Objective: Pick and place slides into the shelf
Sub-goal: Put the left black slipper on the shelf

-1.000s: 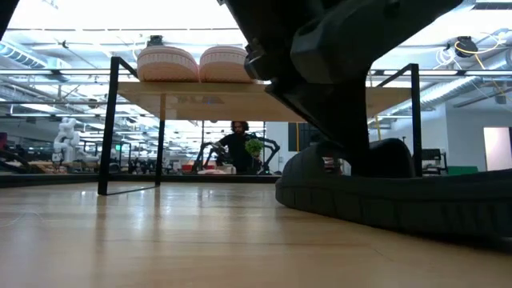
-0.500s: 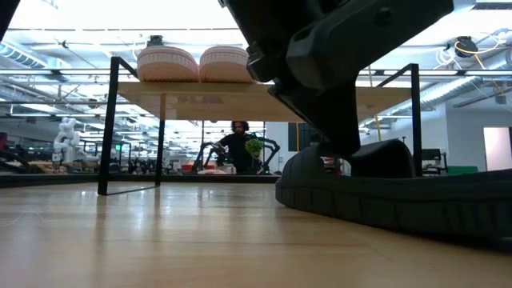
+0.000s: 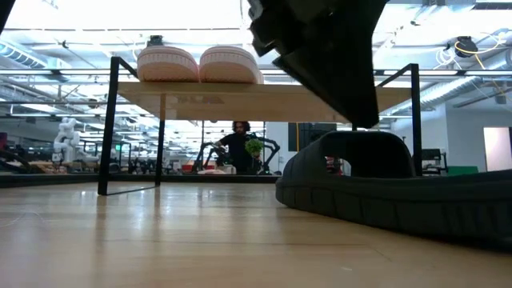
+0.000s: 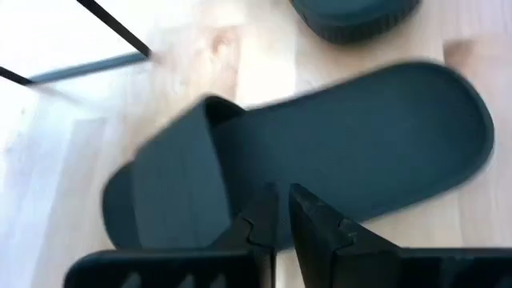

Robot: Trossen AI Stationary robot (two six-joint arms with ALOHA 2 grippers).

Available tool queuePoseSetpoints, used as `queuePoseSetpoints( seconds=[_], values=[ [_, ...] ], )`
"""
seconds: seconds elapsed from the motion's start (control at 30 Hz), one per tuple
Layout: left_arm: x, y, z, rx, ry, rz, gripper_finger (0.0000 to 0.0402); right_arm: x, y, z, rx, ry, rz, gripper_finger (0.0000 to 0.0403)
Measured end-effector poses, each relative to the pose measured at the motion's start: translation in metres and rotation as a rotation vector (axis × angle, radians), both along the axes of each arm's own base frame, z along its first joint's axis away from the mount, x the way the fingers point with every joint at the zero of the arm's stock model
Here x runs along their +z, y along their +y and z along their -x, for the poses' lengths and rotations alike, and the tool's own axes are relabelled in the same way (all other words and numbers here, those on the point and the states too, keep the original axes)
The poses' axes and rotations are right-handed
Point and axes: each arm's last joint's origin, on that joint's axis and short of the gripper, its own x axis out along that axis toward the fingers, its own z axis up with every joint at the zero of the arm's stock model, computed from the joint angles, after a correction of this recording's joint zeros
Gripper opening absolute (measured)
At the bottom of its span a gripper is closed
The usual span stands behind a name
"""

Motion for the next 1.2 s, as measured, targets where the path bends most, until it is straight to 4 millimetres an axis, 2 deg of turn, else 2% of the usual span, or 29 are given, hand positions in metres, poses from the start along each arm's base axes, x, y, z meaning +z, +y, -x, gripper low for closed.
queuePoseSetpoints(
  seconds=[0.33, 0.6, 0.8, 1.0, 1.2],
  values=[
    [0.001, 0.002, 0.000, 0.007, 0.014, 0.006, 0.0104, 0.002, 0.004, -0.002, 0.028, -0.018, 0.013, 0.0199],
    [0.001, 0.012, -0.005, 0.021, 0.027, 0.049, 0.0164, 0.005, 0.007, -0.003, 0.056, -0.037, 0.029, 0.0199],
    [0.002, 0.012, -0.005, 0.039, 0.018, 0.064, 0.0170, 0.005, 0.007, -0.003, 0.057, -0.036, 0.031, 0.0199],
    [0.019, 0.003, 0.001, 0.027, -0.030, 0.063, 0.0170, 0.005, 0.007, -0.003, 0.056, -0.036, 0.030, 0.0199],
    [0.023, 0.003, 0.002, 0.013, -0.046, -0.017, 0.0170, 0.005, 0.007, -0.003, 0.057, -0.035, 0.029, 0.0199]
  ],
)
